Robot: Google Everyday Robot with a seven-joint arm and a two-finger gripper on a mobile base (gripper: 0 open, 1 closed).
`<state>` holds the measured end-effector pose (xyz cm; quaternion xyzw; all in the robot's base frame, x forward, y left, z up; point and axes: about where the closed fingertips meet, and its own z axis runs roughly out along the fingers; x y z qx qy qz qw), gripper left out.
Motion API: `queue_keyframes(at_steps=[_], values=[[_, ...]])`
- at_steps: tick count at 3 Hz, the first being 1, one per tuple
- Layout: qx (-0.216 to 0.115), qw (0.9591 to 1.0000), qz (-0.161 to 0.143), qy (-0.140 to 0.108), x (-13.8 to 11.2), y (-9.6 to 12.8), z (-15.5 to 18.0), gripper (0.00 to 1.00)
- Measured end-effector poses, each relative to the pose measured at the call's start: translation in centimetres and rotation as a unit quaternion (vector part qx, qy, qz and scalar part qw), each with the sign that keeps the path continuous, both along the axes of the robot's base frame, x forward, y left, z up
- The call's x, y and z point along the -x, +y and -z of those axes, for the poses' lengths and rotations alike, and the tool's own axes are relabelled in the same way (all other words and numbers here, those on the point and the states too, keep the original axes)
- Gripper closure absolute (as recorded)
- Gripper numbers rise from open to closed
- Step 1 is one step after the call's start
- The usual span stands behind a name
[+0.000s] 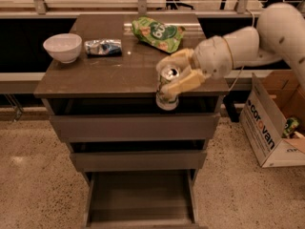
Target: Pick 7up can from bottom drawer and place on counter
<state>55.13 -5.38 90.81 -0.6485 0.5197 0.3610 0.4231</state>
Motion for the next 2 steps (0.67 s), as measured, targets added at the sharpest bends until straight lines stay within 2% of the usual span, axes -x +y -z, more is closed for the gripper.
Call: queue_keyframes(at_steps=[1, 2], values=[[-0.001, 0.9991, 0.041, 0.010, -4.3, -2.4, -3.0, 1.00], [-0.018, 0.9919, 0.124, 0.020, -8.6, -6.1, -5.0, 1.00]])
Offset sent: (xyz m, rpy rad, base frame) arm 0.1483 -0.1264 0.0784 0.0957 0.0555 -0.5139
